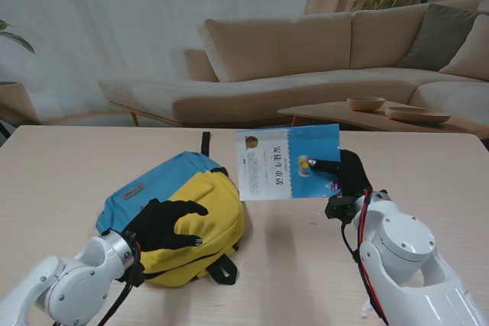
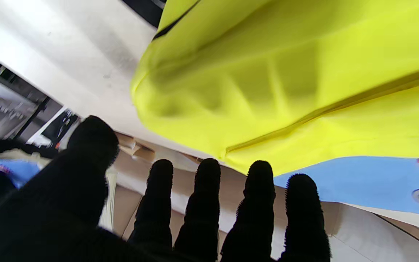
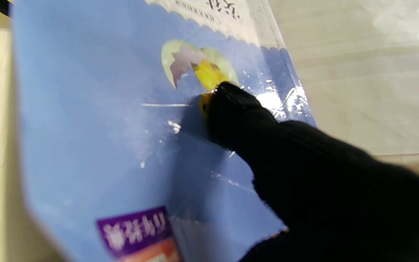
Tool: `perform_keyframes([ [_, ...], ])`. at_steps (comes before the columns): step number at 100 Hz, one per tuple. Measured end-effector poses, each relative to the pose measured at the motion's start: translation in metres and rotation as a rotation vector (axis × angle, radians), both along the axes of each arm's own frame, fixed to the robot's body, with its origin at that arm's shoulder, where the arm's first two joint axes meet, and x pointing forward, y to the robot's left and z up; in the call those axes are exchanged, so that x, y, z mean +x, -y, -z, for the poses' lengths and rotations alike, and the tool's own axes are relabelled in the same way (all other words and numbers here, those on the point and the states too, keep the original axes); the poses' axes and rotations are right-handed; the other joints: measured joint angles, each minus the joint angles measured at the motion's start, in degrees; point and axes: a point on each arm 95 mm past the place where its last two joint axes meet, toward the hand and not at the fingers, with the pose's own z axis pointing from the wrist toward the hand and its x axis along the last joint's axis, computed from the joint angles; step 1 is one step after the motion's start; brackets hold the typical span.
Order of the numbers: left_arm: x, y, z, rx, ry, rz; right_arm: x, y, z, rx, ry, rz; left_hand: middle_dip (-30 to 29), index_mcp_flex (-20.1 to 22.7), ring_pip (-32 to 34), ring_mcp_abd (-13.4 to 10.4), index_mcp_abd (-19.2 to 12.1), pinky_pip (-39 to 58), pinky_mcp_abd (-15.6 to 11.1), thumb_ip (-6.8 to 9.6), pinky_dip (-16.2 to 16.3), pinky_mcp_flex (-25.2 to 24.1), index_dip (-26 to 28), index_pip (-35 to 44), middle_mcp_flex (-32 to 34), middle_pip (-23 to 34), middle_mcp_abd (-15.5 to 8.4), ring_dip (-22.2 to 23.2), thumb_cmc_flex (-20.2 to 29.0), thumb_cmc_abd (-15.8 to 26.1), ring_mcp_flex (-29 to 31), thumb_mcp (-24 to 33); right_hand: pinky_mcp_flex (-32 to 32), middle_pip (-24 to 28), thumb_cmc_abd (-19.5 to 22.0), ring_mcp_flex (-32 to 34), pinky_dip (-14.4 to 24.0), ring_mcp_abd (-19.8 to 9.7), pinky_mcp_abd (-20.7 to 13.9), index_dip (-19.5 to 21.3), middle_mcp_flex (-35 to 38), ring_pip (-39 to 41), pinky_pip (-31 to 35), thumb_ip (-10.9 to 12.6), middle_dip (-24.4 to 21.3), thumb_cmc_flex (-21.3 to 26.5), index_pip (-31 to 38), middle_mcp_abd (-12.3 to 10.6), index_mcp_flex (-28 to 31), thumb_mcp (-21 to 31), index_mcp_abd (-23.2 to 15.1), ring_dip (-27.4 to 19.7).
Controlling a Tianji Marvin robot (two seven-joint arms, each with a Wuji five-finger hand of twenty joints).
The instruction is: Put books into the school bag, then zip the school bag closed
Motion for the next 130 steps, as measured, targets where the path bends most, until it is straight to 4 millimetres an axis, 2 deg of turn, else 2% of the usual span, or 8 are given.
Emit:
perform_keyframes([
  [25,-0.009,0.014,0.017,0.124,-0.094,0.036,0.0,0.001,0.0,0.001,-0.003,0.01,0.0,0.0,-0.6,-0.7,1.0,-0.7,-0.8,0.01,0.0,-0.1,0.0,-1.2,-0.8,-0.5,-0.6,0.0,-2.7,1.3,-0.7,-2.5,0.0,0.0,-0.2,0.0,-0.1,0.1,0.0,0.0,0.0,0.0,0.0,0.0,0.0,0.0,-0.1,0.0,0.2,0.0,0.0,0.0],
  [39,-0.006,0.022,0.02,0.239,-0.052,0.055,-0.001,0.001,0.0,0.005,-0.005,0.011,0.8,0.0,-0.6,-0.7,1.4,-0.7,-1.4,0.01,0.3,-0.1,0.1,-0.2,-0.8,1.3,-0.7,0.0,-3.4,1.3,-0.7,-3.3,0.0,0.0,-0.4,0.0,-0.1,0.1,0.0,0.3,0.0,0.0,0.0,0.0,0.0,0.0,-0.1,0.0,0.3,0.0,0.0,0.0],
  [50,-0.004,0.024,0.022,0.351,0.01,0.06,-0.001,0.001,0.0,0.006,-0.006,0.011,4.9,-1.3,2.6,-0.8,0.8,-0.5,-1.5,0.01,1.5,0.6,5.2,5.7,-0.7,6.0,-2.1,1.7,-2.2,1.2,-0.5,-2.4,0.0,0.0,-0.5,0.0,-0.1,0.2,0.0,0.7,0.0,0.0,0.0,0.0,0.0,0.0,-0.1,0.0,0.3,0.0,0.0,0.0],
  [69,0.001,0.026,0.023,0.324,0.076,0.014,-0.002,0.002,0.0,0.006,-0.008,0.009,12.5,-2.2,11.0,-1.7,-1.4,5.7,-2.2,0.01,2.3,2.6,14.2,16.2,1.7,15.8,-3.6,6.0,5.1,1.0,2.1,3.6,0.0,0.0,-0.5,0.0,-0.1,0.2,0.0,0.8,0.0,0.0,0.0,0.0,0.0,0.0,-0.1,0.0,0.3,0.0,0.0,0.0],
  [79,0.004,0.026,0.024,0.304,0.085,0.0,-0.002,0.002,0.0,0.003,-0.012,0.006,22.6,2.2,15.5,-1.8,-4.4,9.6,-2.3,0.01,2.9,5.0,16.5,22.4,9.9,17.1,-3.7,7.8,15.6,0.1,6.4,-1.9,0.0,0.0,-0.5,0.0,-0.6,0.2,0.1,0.8,0.0,0.0,0.0,0.0,0.0,0.0,-0.1,0.0,0.3,0.0,0.0,0.0],
  [90,0.006,0.025,0.023,0.281,0.098,-0.008,-0.004,0.003,0.0,-0.005,-0.019,-0.012,28.8,8.8,20.5,-1.3,-6.7,14.3,-1.9,0.01,3.4,8.8,17.6,25.8,20.8,15.9,-4.2,8.8,21.3,0.0,13.2,-4.0,0.0,0.0,-0.5,0.0,-0.6,0.2,0.1,0.8,0.0,0.0,0.0,0.0,0.0,0.0,-0.1,0.0,0.3,0.0,0.0,0.0],
  [99,0.009,0.022,0.02,0.235,0.123,-0.024,-0.006,0.004,-0.001,-0.013,-0.026,-0.04,28.8,12.1,23.2,-0.4,-6.8,17.1,-1.3,0.01,3.6,11.1,18.1,26.3,23.7,16.3,-4.3,9.5,22.0,-0.4,15.8,-4.5,0.0,0.0,-0.5,0.0,-0.7,0.2,0.1,1.0,0.0,0.0,0.0,0.0,0.0,0.0,-0.1,0.0,0.3,0.0,0.0,0.0],
  [130,0.015,0.006,0.002,0.121,0.26,-0.108,-0.021,0.005,0.004,-0.029,-0.082,-0.117,23.5,14.1,29.8,0.8,-7.1,22.1,0.2,0.01,3.7,15.6,19.2,26.3,27.2,27.2,-3.4,10.2,22.1,-1.9,21.3,-3.1,0.1,0.0,-0.5,0.0,-0.7,0.3,0.6,1.3,0.0,0.5,0.2,0.0,0.0,0.0,-0.2,0.0,0.3,0.0,0.1,0.0],
])
